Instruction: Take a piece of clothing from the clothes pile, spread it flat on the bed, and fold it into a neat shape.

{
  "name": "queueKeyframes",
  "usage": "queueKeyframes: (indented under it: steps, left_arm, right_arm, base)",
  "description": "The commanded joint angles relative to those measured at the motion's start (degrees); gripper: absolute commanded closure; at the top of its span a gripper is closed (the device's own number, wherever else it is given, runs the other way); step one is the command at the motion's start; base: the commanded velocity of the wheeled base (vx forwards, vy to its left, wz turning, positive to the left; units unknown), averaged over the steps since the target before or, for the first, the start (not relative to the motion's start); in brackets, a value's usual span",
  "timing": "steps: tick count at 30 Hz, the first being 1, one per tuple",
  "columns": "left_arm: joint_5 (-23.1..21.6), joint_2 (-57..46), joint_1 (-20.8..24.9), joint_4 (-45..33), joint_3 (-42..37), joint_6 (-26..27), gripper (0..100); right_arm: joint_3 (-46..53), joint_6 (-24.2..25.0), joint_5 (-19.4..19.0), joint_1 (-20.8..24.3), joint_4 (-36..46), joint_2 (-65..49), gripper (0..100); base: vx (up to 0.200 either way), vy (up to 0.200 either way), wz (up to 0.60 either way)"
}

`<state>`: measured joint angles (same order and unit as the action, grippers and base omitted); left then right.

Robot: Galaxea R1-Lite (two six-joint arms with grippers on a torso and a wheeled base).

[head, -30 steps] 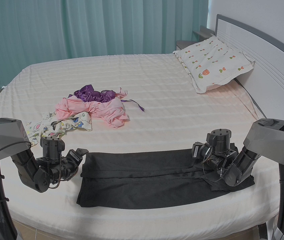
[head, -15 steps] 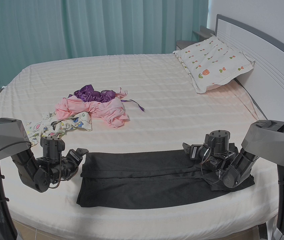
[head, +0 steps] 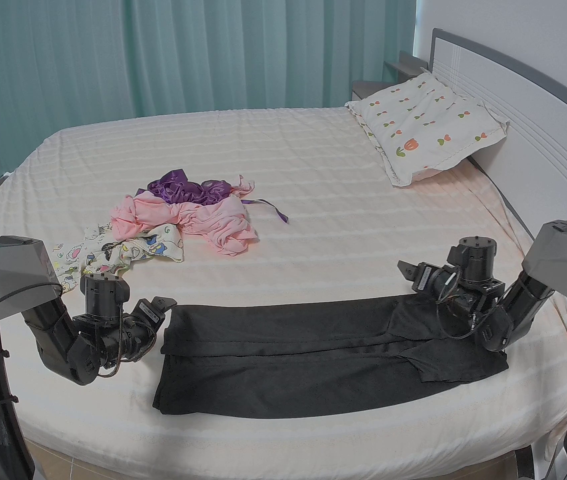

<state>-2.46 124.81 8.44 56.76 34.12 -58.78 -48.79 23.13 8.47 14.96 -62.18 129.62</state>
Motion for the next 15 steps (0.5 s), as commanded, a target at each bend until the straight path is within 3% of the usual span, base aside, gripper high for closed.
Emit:
queueKeyframes:
  steps: [1, 8, 15]
  left_arm:
    - [0.00, 0.00, 0.00, 0.02, -0.11, -0.02, 0]
    - [0.00, 0.09, 0.18, 0.11, -0.11, -0.02, 0]
    - [-0.09, 0.44, 0.27, 0.11, -0.11, -0.02, 0]
  right_arm:
    - [6.07, 0.78, -4.78, -6.08, 0.31, -4.29, 0]
    - [10.47, 1.13, -9.62, -11.35, 0.13, -5.52, 0]
    - [11.87, 5.26, -14.62, -12.06, -0.04, -4.47, 0]
  base:
    - [0.000, 0.000, 0.00]
    - [0.000, 0.000, 0.00]
    - [0.000, 0.000, 0.00]
